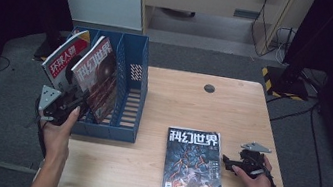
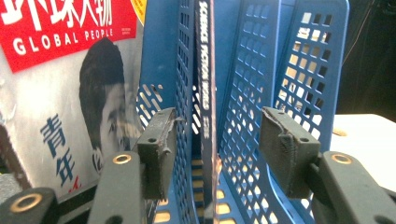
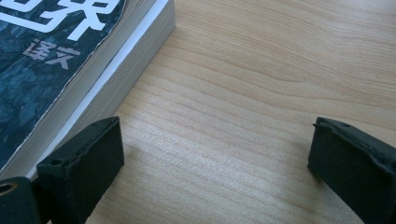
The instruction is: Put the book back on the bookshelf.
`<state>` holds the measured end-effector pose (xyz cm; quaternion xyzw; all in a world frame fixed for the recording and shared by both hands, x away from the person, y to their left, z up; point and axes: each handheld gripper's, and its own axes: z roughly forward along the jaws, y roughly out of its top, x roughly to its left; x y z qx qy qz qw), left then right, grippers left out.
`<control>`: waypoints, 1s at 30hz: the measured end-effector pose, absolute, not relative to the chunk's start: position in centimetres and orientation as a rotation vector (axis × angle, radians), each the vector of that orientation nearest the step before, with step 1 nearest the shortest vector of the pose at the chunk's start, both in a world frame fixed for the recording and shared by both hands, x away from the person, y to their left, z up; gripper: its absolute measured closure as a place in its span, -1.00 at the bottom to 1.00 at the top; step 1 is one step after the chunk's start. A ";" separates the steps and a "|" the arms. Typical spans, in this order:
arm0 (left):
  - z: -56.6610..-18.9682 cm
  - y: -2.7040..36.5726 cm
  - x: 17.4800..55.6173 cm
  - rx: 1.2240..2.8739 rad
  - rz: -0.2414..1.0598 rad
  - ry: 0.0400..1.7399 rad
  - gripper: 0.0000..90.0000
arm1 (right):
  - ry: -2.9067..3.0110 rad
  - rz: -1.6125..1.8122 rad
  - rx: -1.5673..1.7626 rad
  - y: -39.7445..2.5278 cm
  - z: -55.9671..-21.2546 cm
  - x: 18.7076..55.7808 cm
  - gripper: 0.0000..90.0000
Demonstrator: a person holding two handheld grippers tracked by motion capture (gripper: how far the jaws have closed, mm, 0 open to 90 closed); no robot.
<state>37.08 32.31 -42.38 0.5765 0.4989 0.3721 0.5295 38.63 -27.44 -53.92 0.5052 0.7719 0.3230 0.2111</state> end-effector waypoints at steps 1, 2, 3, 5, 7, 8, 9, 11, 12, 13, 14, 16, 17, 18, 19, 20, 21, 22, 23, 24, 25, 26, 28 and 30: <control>-42.5 32.2 36.9 1.384 0.895 1.188 0.02 | 2.145 0.897 1.404 -27.4 -53.9 38.6 -0.92; -42.4 32.1 36.7 1.405 0.901 1.191 0.00 | 2.141 0.898 1.409 -27.4 -53.9 38.6 -0.92; -42.4 32.0 36.6 1.412 0.908 1.192 -0.02 | 2.141 0.898 1.409 -27.4 -53.9 38.6 -0.92; -42.3 31.8 36.4 1.423 0.904 1.187 -0.04 | 2.141 0.899 1.409 -27.4 -53.9 38.6 -0.92; -42.2 31.6 36.1 1.435 0.904 1.175 -0.07 | 2.144 0.897 1.406 -27.4 -53.9 38.6 -0.92; -42.2 31.5 35.9 1.439 0.902 1.171 -0.07 | 2.145 0.897 1.407 -27.4 -53.9 38.6 -0.92; -42.2 31.3 35.8 1.446 0.898 1.167 -0.08 | 2.145 0.897 1.406 -27.4 -53.9 38.6 -0.92; -42.2 31.0 35.4 1.455 0.905 1.156 -0.12 | 2.147 0.897 1.403 -27.4 -53.9 38.6 -0.92; -42.2 30.8 35.3 1.462 0.905 1.152 -0.13 | 2.148 0.898 1.403 -27.4 -53.9 38.6 -0.92; -42.2 30.6 35.2 1.470 0.901 1.145 -0.14 | 2.148 0.898 1.403 -27.4 -53.9 38.6 -0.92; -42.3 30.4 35.1 1.475 0.894 1.137 -0.15 | 2.148 0.897 1.406 -27.4 -53.9 38.5 -0.92; -42.4 30.0 35.1 1.489 0.882 1.125 -0.16 | 2.148 0.897 1.406 -27.4 -53.9 38.5 -0.93; -42.5 29.8 35.1 1.494 0.881 1.123 -0.16 | 2.148 0.897 1.404 -27.4 -53.9 38.5 -0.93; -42.5 29.7 35.1 1.502 0.874 1.120 -0.17 | 2.149 0.897 1.402 -27.4 -53.9 38.6 -0.93; -42.5 29.6 35.1 1.507 0.870 1.118 -0.16 | 2.148 0.898 1.404 -27.4 -53.9 38.6 -0.93; -42.5 29.6 35.1 1.511 0.866 1.115 -0.16 | 2.150 0.898 1.410 -27.3 -53.9 38.6 -0.94; -42.6 29.5 35.2 1.513 0.854 1.114 -0.16 | 2.149 0.897 1.412 -27.3 -53.9 38.6 -0.94; -42.6 29.5 35.2 1.519 0.842 1.113 -0.16 | 2.149 0.897 1.412 -27.3 -53.9 38.6 -0.94; -42.6 29.4 35.3 1.521 0.834 1.115 -0.17 | 2.147 0.898 1.416 -27.3 -53.9 38.6 -0.94; -42.6 29.3 35.3 1.520 0.833 1.116 -0.17 | 2.149 0.897 1.413 -27.3 -53.9 38.6 -0.94; -42.6 29.1 35.3 1.523 0.818 1.110 -0.17 | 2.149 0.897 1.413 -27.3 -53.9 38.6 -0.94; -42.6 28.9 35.4 1.534 0.813 1.107 -0.18 | 2.149 0.898 1.413 -27.3 -53.9 38.6 -0.94; -42.7 28.3 35.4 1.556 0.805 1.094 -0.20 | 2.147 0.896 1.414 -27.3 -53.9 38.5 -0.94; -42.7 27.7 35.4 1.574 0.794 1.079 -0.22 | 2.139 0.897 1.422 -27.3 -53.9 38.5 -0.94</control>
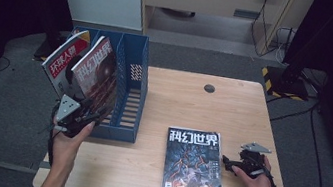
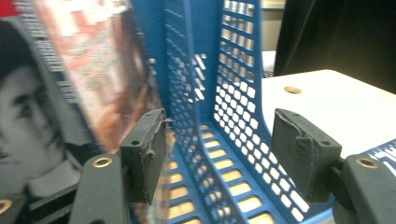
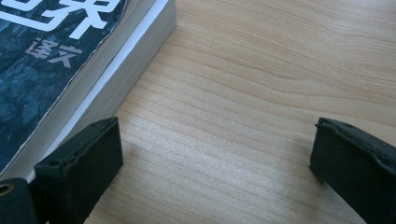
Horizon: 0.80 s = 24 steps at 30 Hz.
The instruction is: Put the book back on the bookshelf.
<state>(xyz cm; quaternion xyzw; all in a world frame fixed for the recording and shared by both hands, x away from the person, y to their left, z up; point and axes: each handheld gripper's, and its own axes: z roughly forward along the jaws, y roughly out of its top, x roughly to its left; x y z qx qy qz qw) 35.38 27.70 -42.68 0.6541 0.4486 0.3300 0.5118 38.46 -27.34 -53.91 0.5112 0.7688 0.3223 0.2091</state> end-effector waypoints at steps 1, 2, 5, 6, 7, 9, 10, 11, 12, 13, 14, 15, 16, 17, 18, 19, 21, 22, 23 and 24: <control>-42.7 27.4 35.4 1.580 0.787 1.072 -0.22 | 2.139 0.895 1.423 -27.4 -53.9 38.4 -0.92; -42.7 27.0 35.4 1.590 0.780 1.064 -0.23 | 2.152 0.886 1.425 -27.5 -53.7 38.5 -0.87; -42.6 25.9 35.4 1.622 0.797 1.043 -0.26 | 2.139 0.914 1.441 -27.8 -53.3 38.5 -0.80; -42.6 25.6 35.4 1.625 0.785 1.036 -0.28 | 2.136 0.917 1.432 -27.9 -53.2 38.6 -0.75; -42.5 25.3 35.4 1.626 0.770 1.025 -0.28 | 2.126 0.924 1.438 -27.9 -52.9 38.5 -0.69; -42.4 24.6 35.4 1.642 0.765 1.012 -0.30 | 2.116 0.949 1.428 -28.0 -52.4 38.4 -0.59; -42.4 24.4 35.4 1.643 0.756 1.005 -0.30 | 2.107 0.967 1.432 -28.0 -52.2 38.3 -0.51; -42.4 24.1 35.5 1.652 0.739 0.999 -0.30 | 2.105 0.983 1.417 -28.1 -51.9 38.1 -0.44; -42.4 23.8 35.6 1.663 0.731 0.998 -0.31 | 2.104 0.997 1.401 -28.1 -51.7 38.0 -0.38; -42.4 23.5 35.5 1.668 0.724 0.998 -0.32 | 2.109 1.014 1.391 -28.1 -51.4 37.9 -0.31; -42.5 23.0 35.5 1.679 0.711 0.990 -0.32 | 2.111 1.032 1.375 -28.0 -51.2 37.8 -0.20; -42.5 22.5 35.5 1.696 0.706 0.982 -0.33 | 2.116 1.049 1.358 -27.9 -51.0 37.7 -0.15; -42.5 22.0 35.4 1.718 0.704 0.975 -0.34 | 2.120 1.057 1.340 -27.8 -50.8 37.6 -0.06; -42.5 21.5 35.4 1.737 0.699 0.964 -0.34 | 2.117 1.065 1.315 -27.7 -50.6 37.5 0.11; -42.6 20.8 35.3 1.752 0.694 0.951 -0.36 | 2.116 1.062 1.288 -27.6 -50.4 37.4 0.16; -42.7 20.5 35.3 1.759 0.683 0.946 -0.37 | 2.117 1.055 1.266 -27.4 -50.3 37.4 0.24; -42.9 19.6 35.4 1.778 0.655 0.938 -0.41 | 2.124 1.072 1.239 -27.0 -50.1 37.2 0.37; -43.0 19.1 35.4 1.782 0.641 0.931 -0.43 | 2.127 1.083 1.225 -26.8 -50.0 37.2 0.40; -43.1 18.6 35.5 1.789 0.624 0.926 -0.44 | 2.141 1.087 1.213 -26.7 -49.9 37.1 0.41; -43.1 18.1 35.5 1.799 0.601 0.922 -0.45 | 2.147 1.094 1.203 -26.5 -49.8 37.1 0.42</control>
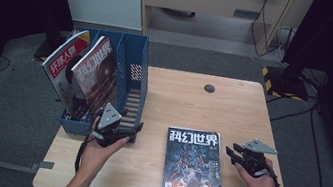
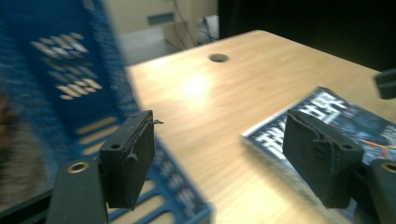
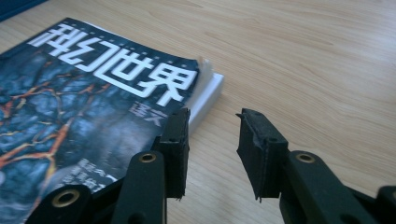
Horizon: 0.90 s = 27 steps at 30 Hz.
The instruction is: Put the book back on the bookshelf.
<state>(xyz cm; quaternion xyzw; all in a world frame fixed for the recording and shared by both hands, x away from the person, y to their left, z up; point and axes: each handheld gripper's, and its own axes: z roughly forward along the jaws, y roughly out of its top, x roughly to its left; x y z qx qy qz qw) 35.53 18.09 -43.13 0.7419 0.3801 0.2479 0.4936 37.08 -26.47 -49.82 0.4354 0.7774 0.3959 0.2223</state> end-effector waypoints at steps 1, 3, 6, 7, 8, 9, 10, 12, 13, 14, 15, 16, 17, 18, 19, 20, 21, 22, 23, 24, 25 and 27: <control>-43.2 17.6 35.6 1.811 0.577 0.919 -0.47 | 2.151 1.107 1.199 -26.3 -49.8 37.1 0.42; -43.5 16.5 35.6 1.842 0.535 0.910 -0.49 | 2.171 1.129 1.190 -25.9 -49.7 37.0 0.39; -44.0 15.1 35.7 1.915 0.519 0.881 -0.49 | 2.193 1.148 1.205 -25.4 -49.8 37.1 0.16; -44.1 14.7 35.7 1.922 0.497 0.876 -0.50 | 2.209 1.155 1.202 -25.3 -49.9 37.1 0.07; -44.3 14.3 35.8 1.924 0.477 0.876 -0.51 | 2.230 1.164 1.194 -25.0 -50.0 37.1 0.01; -44.3 14.0 35.9 1.926 0.465 0.873 -0.52 | 2.243 1.176 1.202 -24.8 -50.1 37.1 -0.05; -44.5 13.7 36.0 1.916 0.438 0.867 -0.52 | 2.250 1.178 1.201 -24.6 -50.2 37.1 -0.11; -44.8 13.0 36.3 1.887 0.386 0.880 -0.54 | 2.265 1.165 1.194 -24.2 -50.5 37.1 -0.20; -45.0 12.6 36.4 1.880 0.366 0.882 -0.56 | 2.275 1.156 1.187 -24.0 -50.6 37.1 -0.21; -45.3 12.2 36.5 1.889 0.360 0.880 -0.56 | 2.278 1.161 1.194 -23.9 -50.7 37.1 -0.23; -45.7 11.7 36.5 1.912 0.357 0.881 -0.57 | 2.281 1.167 1.198 -23.8 -50.8 37.1 -0.25; -46.2 11.4 36.5 1.928 0.341 0.879 -0.58 | 2.280 1.166 1.196 -23.7 -50.8 37.2 -0.27; -46.6 11.0 36.4 1.935 0.326 0.877 -0.58 | 2.278 1.167 1.192 -23.7 -50.8 37.2 -0.28; -47.0 10.7 36.3 1.945 0.320 0.877 -0.58 | 2.282 1.170 1.201 -23.7 -50.8 37.2 -0.30; -47.3 10.4 36.1 1.959 0.315 0.869 -0.58 | 2.282 1.178 1.210 -23.6 -50.9 37.2 -0.32; -47.6 10.1 36.0 1.963 0.307 0.867 -0.59 | 2.277 1.185 1.218 -23.6 -50.9 37.2 -0.34; -47.8 9.9 35.8 1.971 0.313 0.867 -0.60 | 2.277 1.184 1.217 -23.6 -51.0 37.2 -0.36; -48.1 9.6 35.7 1.978 0.314 0.868 -0.61 | 2.275 1.189 1.218 -23.5 -51.0 37.3 -0.37; -48.3 9.3 35.6 1.991 0.317 0.868 -0.63 | 2.281 1.192 1.218 -23.4 -51.1 37.3 -0.38; -48.6 9.1 35.5 2.002 0.321 0.871 -0.64 | 2.284 1.194 1.218 -23.4 -51.1 37.3 -0.39; -48.9 8.9 35.6 2.010 0.318 0.874 -0.64 | 2.285 1.193 1.210 -23.3 -51.2 37.3 -0.39; -49.6 8.6 35.7 2.012 0.282 0.894 -0.65 | 2.296 1.191 1.203 -23.1 -51.2 37.3 -0.41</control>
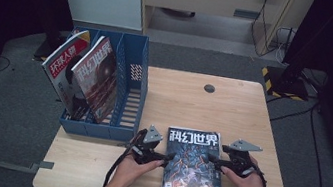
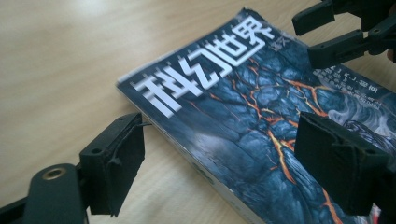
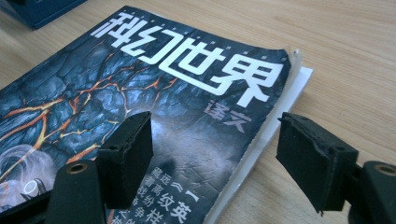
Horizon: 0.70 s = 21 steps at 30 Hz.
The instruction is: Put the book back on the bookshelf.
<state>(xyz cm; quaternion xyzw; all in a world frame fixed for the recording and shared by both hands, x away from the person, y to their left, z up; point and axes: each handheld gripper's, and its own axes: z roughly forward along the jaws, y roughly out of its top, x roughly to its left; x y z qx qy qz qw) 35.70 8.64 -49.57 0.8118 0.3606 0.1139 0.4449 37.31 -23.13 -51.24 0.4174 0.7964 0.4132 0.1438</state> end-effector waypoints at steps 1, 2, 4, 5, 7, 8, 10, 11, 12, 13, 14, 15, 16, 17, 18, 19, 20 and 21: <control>-49.9 8.5 35.8 2.019 0.268 0.903 -0.66 | 2.299 1.188 1.194 -23.1 -51.3 37.3 -0.41; -50.1 8.4 35.8 2.019 0.258 0.910 -0.67 | 2.296 1.190 1.206 -23.0 -51.3 37.3 -0.41; -50.5 8.2 35.9 2.010 0.241 0.923 -0.66 | 2.299 1.191 1.205 -23.0 -51.3 37.3 -0.40; -50.7 8.1 35.9 2.010 0.232 0.933 -0.66 | 2.300 1.193 1.204 -22.9 -51.3 37.3 -0.40; -51.1 8.0 35.9 2.022 0.231 0.942 -0.66 | 2.309 1.184 1.189 -23.0 -51.4 37.4 -0.40; -51.2 8.0 36.0 2.027 0.221 0.947 -0.66 | 2.301 1.187 1.194 -22.9 -51.4 37.4 -0.40; -51.5 7.9 36.0 2.026 0.206 0.960 -0.66 | 2.310 1.193 1.190 -22.8 -51.4 37.5 -0.40; -51.6 7.8 36.1 2.033 0.205 0.957 -0.66 | 2.308 1.193 1.186 -22.7 -51.4 37.5 -0.40; -51.7 7.8 36.1 2.043 0.201 0.953 -0.66 | 2.305 1.194 1.184 -22.7 -51.5 37.5 -0.40; -51.7 7.7 36.1 2.045 0.202 0.957 -0.66 | 2.310 1.194 1.189 -22.6 -51.5 37.4 -0.41; -51.8 7.7 36.1 2.043 0.201 0.959 -0.66 | 2.314 1.189 1.180 -22.5 -51.5 37.5 -0.42; -51.9 7.7 36.1 2.048 0.198 0.961 -0.66 | 2.317 1.189 1.179 -22.4 -51.6 37.5 -0.43; -52.0 7.6 36.1 2.062 0.198 0.965 -0.66 | 2.325 1.182 1.172 -22.4 -51.6 37.5 -0.44; -52.2 7.5 36.1 2.075 0.193 0.972 -0.66 | 2.325 1.188 1.168 -22.3 -51.7 37.5 -0.45; -52.3 7.6 36.1 2.061 0.174 0.978 -0.67 | 2.327 1.187 1.172 -22.2 -51.7 37.5 -0.47; -52.3 7.6 36.1 2.058 0.161 0.985 -0.66 | 2.334 1.176 1.165 -22.2 -51.7 37.5 -0.47; -52.4 7.6 36.2 2.051 0.148 0.989 -0.66 | 2.338 1.174 1.168 -22.2 -51.8 37.5 -0.47; -52.5 7.6 36.2 2.048 0.143 0.988 -0.66 | 2.342 1.177 1.176 -22.2 -51.8 37.5 -0.48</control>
